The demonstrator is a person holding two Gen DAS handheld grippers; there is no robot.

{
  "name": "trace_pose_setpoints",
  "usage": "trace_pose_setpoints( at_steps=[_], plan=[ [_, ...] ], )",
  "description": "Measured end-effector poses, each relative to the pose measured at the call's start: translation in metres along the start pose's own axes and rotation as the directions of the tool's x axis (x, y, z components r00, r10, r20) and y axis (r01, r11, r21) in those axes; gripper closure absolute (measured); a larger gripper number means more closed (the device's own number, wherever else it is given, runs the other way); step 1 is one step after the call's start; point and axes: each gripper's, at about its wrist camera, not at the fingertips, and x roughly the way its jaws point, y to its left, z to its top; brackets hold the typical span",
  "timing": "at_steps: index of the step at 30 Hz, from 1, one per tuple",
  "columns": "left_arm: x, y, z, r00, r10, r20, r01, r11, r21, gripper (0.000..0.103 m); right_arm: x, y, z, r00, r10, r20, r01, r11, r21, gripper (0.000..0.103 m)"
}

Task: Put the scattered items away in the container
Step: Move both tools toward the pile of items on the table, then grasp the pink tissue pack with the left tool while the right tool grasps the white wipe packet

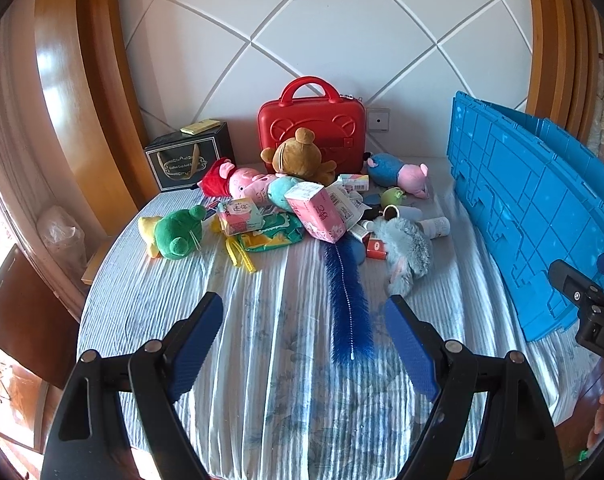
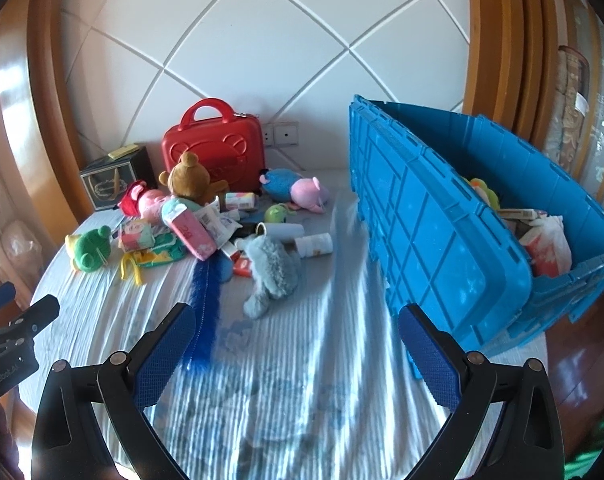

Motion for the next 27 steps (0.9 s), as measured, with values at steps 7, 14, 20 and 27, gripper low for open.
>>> trace_pose_setpoints(
  at_steps=[7, 14, 20, 27],
  plan=[
    [0.050, 0.034, 0.001, 0.998, -0.016, -0.061, 0.014, 0.999, -0.039, 0.020, 0.042, 0.015, -0.002, 0.997, 0.017, -0.079, -0.017, 1.000, 0.001, 0.000],
    [0.137, 0.070, 0.009, 0.984, -0.009, -0.177, -0.001, 0.998, -0.056, 0.020, 0.100, 0.035, 0.012, 0.984, -0.035, -0.172, 0.038, 0.999, 0.009, 0.000],
    [0.195, 0.059, 0.017, 0.966, -0.075, -0.246, 0.067, 0.997, -0.042, 0.020, 0.154, 0.046, 0.014, 0.970, -0.027, -0.241, 0.031, 0.999, 0.012, 0.000],
    [0.240, 0.025, 0.034, 0.952, -0.110, -0.284, 0.098, 0.994, -0.058, 0.020, 0.221, 0.032, 0.023, 0.949, -0.010, -0.315, 0.014, 1.000, 0.010, 0.000]
  ],
)
